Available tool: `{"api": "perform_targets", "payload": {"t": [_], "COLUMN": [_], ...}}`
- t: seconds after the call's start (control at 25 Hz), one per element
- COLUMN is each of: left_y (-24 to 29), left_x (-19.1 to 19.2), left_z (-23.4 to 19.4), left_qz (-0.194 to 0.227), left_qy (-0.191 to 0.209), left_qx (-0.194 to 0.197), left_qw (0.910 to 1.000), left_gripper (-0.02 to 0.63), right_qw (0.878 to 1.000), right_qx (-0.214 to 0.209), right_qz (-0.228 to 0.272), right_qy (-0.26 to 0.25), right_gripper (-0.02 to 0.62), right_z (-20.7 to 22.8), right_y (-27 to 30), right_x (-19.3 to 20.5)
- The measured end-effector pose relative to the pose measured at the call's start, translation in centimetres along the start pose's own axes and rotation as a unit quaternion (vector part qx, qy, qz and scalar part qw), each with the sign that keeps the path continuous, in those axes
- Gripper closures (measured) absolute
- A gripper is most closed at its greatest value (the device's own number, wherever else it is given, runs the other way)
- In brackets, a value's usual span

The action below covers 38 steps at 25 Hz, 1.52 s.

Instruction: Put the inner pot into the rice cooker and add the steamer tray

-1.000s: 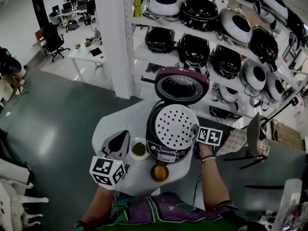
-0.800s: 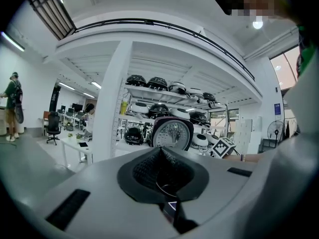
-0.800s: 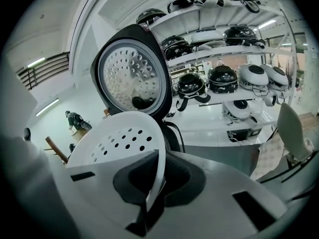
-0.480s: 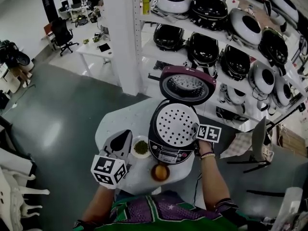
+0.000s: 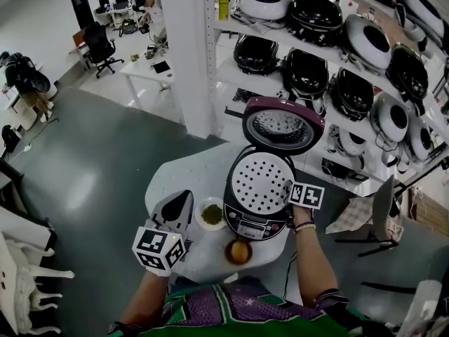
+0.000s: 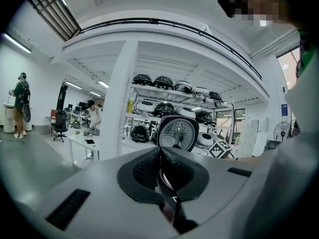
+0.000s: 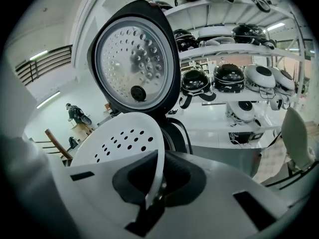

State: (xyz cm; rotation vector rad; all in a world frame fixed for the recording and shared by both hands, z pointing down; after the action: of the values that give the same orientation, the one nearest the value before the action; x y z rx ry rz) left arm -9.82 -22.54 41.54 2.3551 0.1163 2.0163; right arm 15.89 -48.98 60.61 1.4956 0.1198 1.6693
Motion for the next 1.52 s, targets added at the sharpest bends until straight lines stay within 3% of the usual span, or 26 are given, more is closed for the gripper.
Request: {"api": "perform_targets", "payload": {"t": [0.28, 0.48, 0.96, 1.52], "left_y": [-1.1, -1.3, -2.5, -5.2], "left_x": [-0.4, -0.5, -0.8, -2.0], "left_z": [-1.0, -1.2, -2.8, -7.1], "left_qz": [0.005, 0.005, 0.015, 0.025], "left_qy": [-0.004, -0.004, -0.010, -0.027], "left_qx": [-0.005, 0.004, 0.043, 0.084], "left_qw": [1.0000, 1.0000, 0.9989, 0.9958], "left_gripper": [0.583, 0.583, 0.584, 0.583], "right_qw": [1.000, 1.000, 0.999, 0.997], "right_qx": [-0.002, 0.001, 0.022, 0.038], "right_qz": [0.009, 0.017, 0.036, 0.059], "right_qy": [-0.028, -0.023, 0.001, 0.019], "right_gripper": [0.527, 0.457, 0.466, 0.469], "right_z": [-0.9, -0.7, -1.3, -6.1], "right_y": [-0.3, -1.0, -4.9, -9.6], "right_x": [0.1, 0.1, 2.3, 5.2]}}
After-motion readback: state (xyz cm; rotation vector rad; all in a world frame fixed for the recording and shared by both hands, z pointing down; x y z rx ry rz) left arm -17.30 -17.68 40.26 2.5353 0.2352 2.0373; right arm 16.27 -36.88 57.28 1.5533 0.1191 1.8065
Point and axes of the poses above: the fingertips, and each gripper's own axes: y forward along the fingers, z to its right, x out of its underside, the point moved 3 cm from there along -y, backward along the fingers, and after that the axes turned 6 degrees about z, right-handed, at the moved point
